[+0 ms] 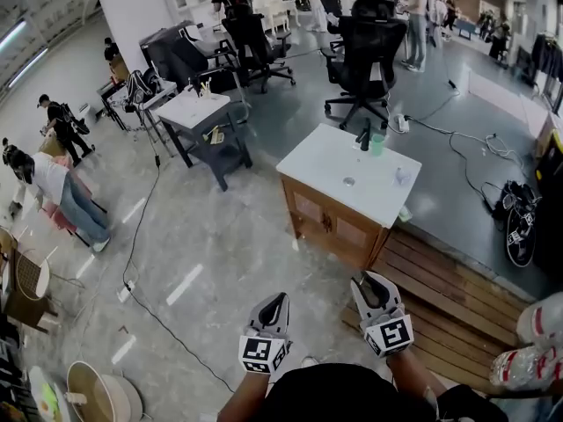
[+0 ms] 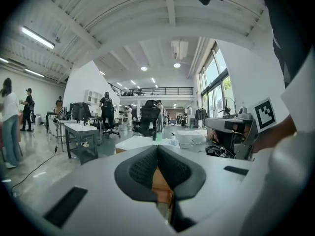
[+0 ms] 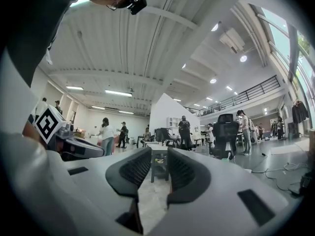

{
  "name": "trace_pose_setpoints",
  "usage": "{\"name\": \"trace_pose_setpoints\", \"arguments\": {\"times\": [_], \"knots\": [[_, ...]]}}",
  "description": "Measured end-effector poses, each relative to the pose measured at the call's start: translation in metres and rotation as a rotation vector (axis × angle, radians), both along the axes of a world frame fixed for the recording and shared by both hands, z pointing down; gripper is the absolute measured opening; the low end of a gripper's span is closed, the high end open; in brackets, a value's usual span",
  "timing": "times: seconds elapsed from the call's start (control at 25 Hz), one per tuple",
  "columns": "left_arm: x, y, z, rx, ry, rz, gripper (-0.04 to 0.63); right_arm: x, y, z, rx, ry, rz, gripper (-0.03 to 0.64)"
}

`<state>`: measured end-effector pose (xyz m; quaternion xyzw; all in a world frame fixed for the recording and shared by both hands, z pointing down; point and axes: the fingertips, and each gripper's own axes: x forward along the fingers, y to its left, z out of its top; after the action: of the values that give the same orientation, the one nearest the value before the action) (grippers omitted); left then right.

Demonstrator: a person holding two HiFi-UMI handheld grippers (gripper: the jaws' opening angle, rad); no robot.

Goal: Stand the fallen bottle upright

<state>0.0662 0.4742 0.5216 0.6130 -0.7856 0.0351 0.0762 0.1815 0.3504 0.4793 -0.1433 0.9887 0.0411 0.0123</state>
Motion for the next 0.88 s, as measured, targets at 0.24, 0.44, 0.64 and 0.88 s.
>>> {"name": "trace_pose_setpoints", "arguments": {"times": [0.24, 0.44, 0.64, 0.88], "knots": [[-0.027, 0.011, 0.001, 0.009, 0.004, 0.022, 0.017, -0.031, 0.009, -0.001, 0.014, 0.023, 0.017, 0.305], [-0.039, 0.023, 0.007, 0.004, 0.005, 0.048, 0.017, -0.043, 0.009, -0.001, 0.002, 0.011, 0.087, 0.507], [-0.051, 0.02, 0.013, 0.009, 0.022, 0.051, 0.017, -0.052, 0.003, 0.009, 0.016, 0.032, 0.111, 0.598], [-0.067, 0.0, 0.019, -0.003, 0.032, 0.073, 0.017, -0.062, -0.017, 0.013, 0.004, 0.051, 0.155, 0.598]]}}
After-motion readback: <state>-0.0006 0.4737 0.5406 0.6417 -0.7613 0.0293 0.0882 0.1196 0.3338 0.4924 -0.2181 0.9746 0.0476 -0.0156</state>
